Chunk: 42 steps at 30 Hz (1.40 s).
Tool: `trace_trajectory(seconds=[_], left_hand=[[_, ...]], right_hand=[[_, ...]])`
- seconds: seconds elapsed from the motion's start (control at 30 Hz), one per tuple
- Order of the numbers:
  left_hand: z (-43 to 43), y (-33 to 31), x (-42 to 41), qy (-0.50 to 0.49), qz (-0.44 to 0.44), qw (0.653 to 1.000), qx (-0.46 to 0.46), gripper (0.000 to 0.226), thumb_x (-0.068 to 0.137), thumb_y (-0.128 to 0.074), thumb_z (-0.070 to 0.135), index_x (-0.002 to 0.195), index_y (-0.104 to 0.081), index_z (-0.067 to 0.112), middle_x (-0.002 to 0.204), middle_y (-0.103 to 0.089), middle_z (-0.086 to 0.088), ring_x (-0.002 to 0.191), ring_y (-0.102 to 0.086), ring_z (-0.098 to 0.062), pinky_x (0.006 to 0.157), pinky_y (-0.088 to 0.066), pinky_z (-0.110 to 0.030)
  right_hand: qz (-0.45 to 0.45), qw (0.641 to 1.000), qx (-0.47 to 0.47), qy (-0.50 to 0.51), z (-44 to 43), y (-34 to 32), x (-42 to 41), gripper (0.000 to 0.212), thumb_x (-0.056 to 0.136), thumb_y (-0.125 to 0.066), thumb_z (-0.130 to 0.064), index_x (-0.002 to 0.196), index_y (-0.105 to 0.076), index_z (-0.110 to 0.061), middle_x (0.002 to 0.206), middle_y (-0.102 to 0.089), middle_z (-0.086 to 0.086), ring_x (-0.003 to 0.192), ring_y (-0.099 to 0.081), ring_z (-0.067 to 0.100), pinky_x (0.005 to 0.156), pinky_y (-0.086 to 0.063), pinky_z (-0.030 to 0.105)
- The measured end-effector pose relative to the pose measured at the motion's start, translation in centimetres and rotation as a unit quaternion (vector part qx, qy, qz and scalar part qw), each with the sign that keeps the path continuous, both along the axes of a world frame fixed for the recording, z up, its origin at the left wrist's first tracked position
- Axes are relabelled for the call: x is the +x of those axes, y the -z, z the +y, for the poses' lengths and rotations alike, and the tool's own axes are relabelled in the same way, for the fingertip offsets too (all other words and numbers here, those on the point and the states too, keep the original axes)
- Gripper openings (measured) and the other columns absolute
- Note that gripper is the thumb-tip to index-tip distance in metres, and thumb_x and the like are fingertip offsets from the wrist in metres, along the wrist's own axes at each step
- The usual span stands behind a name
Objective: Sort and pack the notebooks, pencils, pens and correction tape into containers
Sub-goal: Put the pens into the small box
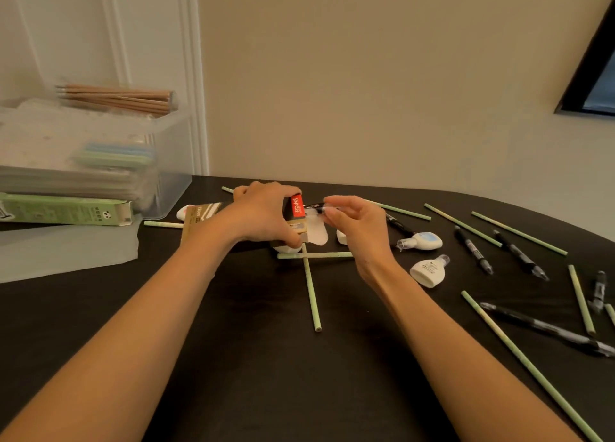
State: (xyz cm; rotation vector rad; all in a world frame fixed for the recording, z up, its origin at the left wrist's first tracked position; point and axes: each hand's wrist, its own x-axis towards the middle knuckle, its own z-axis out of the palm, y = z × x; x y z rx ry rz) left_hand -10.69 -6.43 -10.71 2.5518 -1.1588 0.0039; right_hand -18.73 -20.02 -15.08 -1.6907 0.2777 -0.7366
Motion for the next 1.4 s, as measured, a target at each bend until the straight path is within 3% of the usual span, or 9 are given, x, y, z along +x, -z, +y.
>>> trace_trajectory(seconds=[0.17,0.3,0.47,0.57,0.73,0.83,1.03,1.27,1.4], left_hand=[[0.1,-0.3,-0.4,0.022,-0.03,0.999,-0.001,0.073,0.072,-0.074,0.039,0.135,-0.04,0.025,0.119,-0.052,0.001,0.109,-0.041,-0.018,0.092,-0.026,-0.034],[0.1,-0.4,-0.3,0.047,-0.037,0.997,-0.046,0.055,0.07,-0.075,0.036,0.117,-0.053,0.022,0.105,-0.057,0.003,0.099,-0.045,-0.016,0.084,-0.025,-0.031],[0.7,-0.6,0.2,0.046,-0.047,0.993,-0.099,0.054,0.066,-0.079,0.033,0.112,-0.055,0.018,0.1,-0.059,0.0,0.097,-0.05,-0.02,0.085,-0.037,-0.036],[0.9,-0.5,0.4,0.04,-0.029,0.991,-0.125,0.063,0.068,-0.078,0.034,0.123,-0.051,0.02,0.107,-0.057,0.0,0.106,-0.048,-0.022,0.093,-0.04,-0.042],[1.0,-0.2,1.8,-0.08,-0.055,0.991,-0.096,0.079,0.074,-0.073,0.04,0.14,-0.033,0.023,0.132,-0.047,-0.002,0.124,-0.037,-0.026,0.099,-0.031,-0.04],[1.1,0.2,2.3,-0.132,-0.055,0.986,-0.086,0.072,0.076,-0.073,0.038,0.136,-0.037,0.023,0.133,-0.046,-0.005,0.125,-0.036,-0.029,0.099,-0.03,-0.041],[1.4,0.7,2.9,-0.206,-0.051,0.975,-0.058,0.065,0.074,-0.075,0.039,0.128,-0.043,0.019,0.13,-0.047,-0.008,0.124,-0.036,-0.031,0.098,-0.031,-0.042],[1.2,1.2,3.0,-0.216,-0.053,0.975,-0.019,0.075,0.077,-0.073,0.038,0.138,-0.035,0.019,0.139,-0.041,-0.009,0.13,-0.031,-0.032,0.103,-0.028,-0.042],[1.0,1.5,2.9,-0.211,-0.053,0.976,0.008,0.082,0.078,-0.072,0.038,0.144,-0.027,0.02,0.142,-0.037,-0.009,0.132,-0.028,-0.032,0.105,-0.026,-0.042]], right_hand=[[0.058,0.993,-0.097,-0.019,0.6,-0.2,0.4,0.013,0.085,-0.064,-0.009,0.096,-0.07,-0.014,0.11,-0.062,0.006,0.1,-0.057,0.013,0.076,-0.043,0.015],[0.083,0.984,-0.147,-0.059,1.2,-1.3,1.3,0.02,0.083,-0.065,-0.006,0.074,-0.067,-0.024,0.096,-0.052,-0.006,0.1,-0.049,0.011,0.085,-0.044,0.024],[0.132,0.977,-0.13,-0.104,1.5,-2.0,3.7,0.034,0.082,-0.058,0.007,0.077,-0.073,-0.024,0.154,-0.018,-0.007,0.142,-0.017,0.021,0.11,-0.031,0.048],[0.111,0.974,-0.061,-0.188,1.2,-1.9,4.6,0.047,0.083,-0.051,0.01,0.071,-0.075,-0.029,0.157,-0.013,-0.003,0.143,-0.019,0.024,0.107,-0.033,0.055],[-0.023,0.97,0.241,-0.01,-1.3,-1.8,4.5,0.027,0.087,-0.048,0.004,0.105,-0.066,-0.003,0.125,-0.058,0.01,0.124,-0.049,0.024,0.091,-0.045,0.028],[0.158,0.982,-0.007,0.102,-1.8,0.4,5.4,0.023,0.09,-0.052,-0.003,0.106,-0.067,-0.007,0.118,-0.063,0.009,0.112,-0.056,0.018,0.091,-0.04,0.028],[0.309,0.888,-0.338,0.039,-1.1,2.4,9.3,0.028,0.084,-0.068,-0.022,0.109,-0.068,-0.01,0.117,-0.063,0.01,0.116,-0.051,0.027,0.098,-0.045,0.041],[0.225,0.914,-0.324,0.099,-1.3,2.4,8.0,0.011,0.089,-0.06,-0.014,0.094,-0.064,-0.004,0.096,-0.066,0.011,0.094,-0.06,0.023,0.084,-0.048,0.034],[0.063,0.982,-0.125,0.124,-1.8,1.5,5.5,0.004,0.088,-0.056,-0.004,0.087,-0.059,-0.006,0.074,-0.065,0.006,0.066,-0.063,0.012,0.068,-0.053,0.026]])
